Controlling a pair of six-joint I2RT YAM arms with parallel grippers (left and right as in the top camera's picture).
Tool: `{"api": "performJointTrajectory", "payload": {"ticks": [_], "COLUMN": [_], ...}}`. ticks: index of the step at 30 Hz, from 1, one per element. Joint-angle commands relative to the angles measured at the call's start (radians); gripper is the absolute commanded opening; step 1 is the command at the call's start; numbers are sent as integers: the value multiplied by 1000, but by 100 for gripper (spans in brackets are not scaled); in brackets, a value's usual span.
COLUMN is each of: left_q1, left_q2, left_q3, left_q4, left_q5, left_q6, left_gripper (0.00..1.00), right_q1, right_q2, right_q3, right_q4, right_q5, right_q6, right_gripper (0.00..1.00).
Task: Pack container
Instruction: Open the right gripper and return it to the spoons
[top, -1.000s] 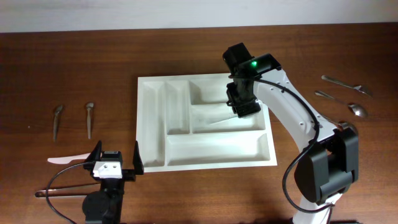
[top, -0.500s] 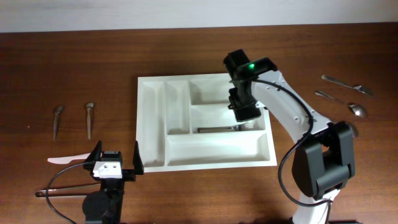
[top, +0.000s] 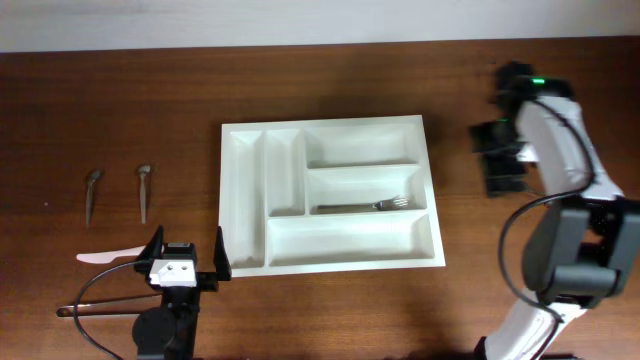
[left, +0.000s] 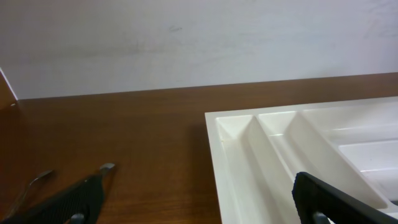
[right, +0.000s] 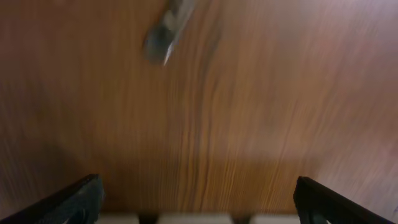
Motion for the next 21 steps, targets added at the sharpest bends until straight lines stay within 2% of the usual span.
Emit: {"api": "performJointTrajectory", "payload": {"ticks": [1,6,12,18,21], "left_q1": [-3,-3,-3,-3,-3], "left_q2": [-8,-8,-8,-8,-8], "left_q3": [-3,-3,-3,-3,-3], "left_q4": [-5,-5,-5,-5,-5], "left_q5": [-3,-3,-3,-3,-3], "left_q6": [16,16,16,16,16], "left_gripper": [99,99,99,99,99], "right_q1": [-95,-182,-210,-210,-212], "right_q2": [-22,-13,-10,-10,-10], "right_q3": [17,17,18,18,17], "right_q4": [-8,-5,16,153,191], "right_q5": [-18,-40,2,20,22], "right_q6": [-47,-51,-69,-290,-337], "right_gripper": [99,99,99,99,99]}}
